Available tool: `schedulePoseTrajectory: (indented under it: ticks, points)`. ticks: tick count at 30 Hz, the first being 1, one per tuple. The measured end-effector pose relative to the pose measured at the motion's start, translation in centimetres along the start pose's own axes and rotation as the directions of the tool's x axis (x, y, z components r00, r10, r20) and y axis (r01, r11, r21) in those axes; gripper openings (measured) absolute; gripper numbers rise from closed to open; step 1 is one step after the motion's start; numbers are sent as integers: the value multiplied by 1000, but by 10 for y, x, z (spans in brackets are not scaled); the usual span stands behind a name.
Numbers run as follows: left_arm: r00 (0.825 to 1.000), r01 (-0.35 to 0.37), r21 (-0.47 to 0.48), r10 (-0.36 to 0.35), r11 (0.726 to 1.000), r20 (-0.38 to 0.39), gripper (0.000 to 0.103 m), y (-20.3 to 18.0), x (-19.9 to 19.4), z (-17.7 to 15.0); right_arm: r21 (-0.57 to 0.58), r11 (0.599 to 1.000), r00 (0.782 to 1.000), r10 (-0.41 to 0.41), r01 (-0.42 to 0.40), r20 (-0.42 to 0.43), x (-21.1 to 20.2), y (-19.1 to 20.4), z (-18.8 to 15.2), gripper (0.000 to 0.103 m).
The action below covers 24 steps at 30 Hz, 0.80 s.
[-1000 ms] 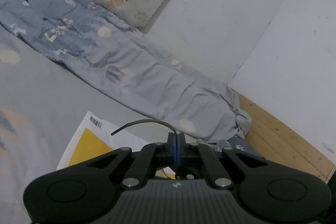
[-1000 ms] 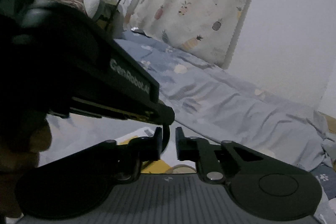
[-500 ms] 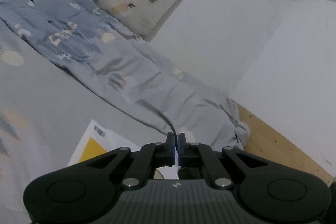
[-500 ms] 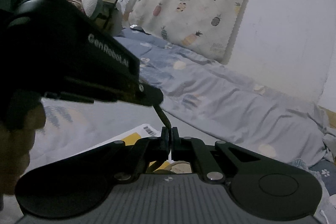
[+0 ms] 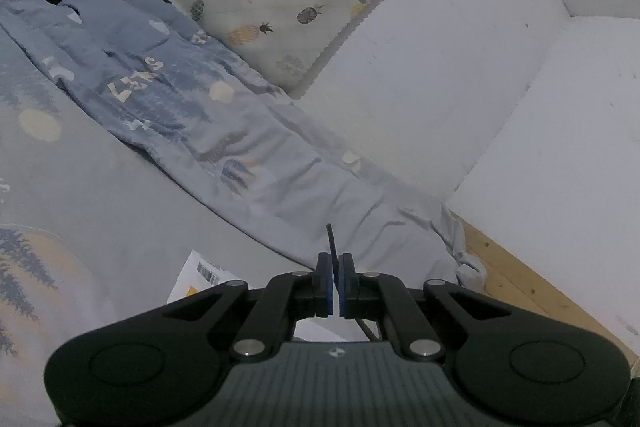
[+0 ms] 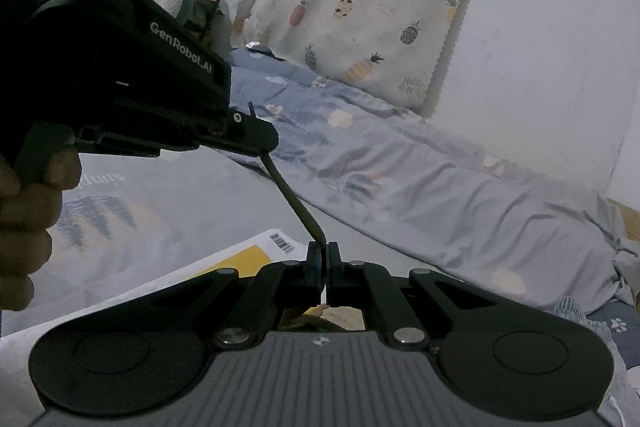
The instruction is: Lace up shoes with both hands
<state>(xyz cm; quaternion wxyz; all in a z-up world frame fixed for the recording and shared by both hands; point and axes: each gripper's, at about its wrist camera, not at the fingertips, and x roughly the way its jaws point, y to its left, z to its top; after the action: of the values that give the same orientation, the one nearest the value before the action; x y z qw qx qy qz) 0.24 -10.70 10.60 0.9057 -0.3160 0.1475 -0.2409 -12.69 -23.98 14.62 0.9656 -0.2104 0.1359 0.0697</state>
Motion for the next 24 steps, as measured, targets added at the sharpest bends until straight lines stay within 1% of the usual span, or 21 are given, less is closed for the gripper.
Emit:
schedulePoseTrajectory:
  ticks: [10, 15, 18, 19, 20, 22, 24]
  points:
    - [1000, -7, -36, 8, 999, 22, 0, 8, -4, 5, -3, 1000, 1000, 1, -1, -16, 8, -5, 2, 1]
    - [1000, -7, -26, 7, 1000, 16, 0, 8, -3, 6, -10, 1000, 1000, -1, 1, -26, 8, -2, 1, 1]
    - [1000, -23, -11, 23, 1000, 16, 0, 8, -2, 8, -23, 1000, 999, -9, 8, -40, 10, 1, -1, 2]
    - [1000, -22, -11, 23, 1000, 17, 0, 8, -3, 8, -31, 999, 999, -11, 10, -43, 11, 2, -2, 8]
    - [999, -25, -9, 25, 1000, 20, 0, 8, -3, 9, -33, 999, 999, -7, 6, -37, 10, 4, -2, 19]
    - [1000, -14, 9, 14, 1000, 9, 0, 5, -3, 8, -39, 999, 1000, 4, -5, -13, 8, 7, -2, 30]
    - [1000, 0, 30, 0, 1000, -17, 0, 2, 0, 6, -47, 999, 1000, 10, -9, 20, 4, 10, -1, 30]
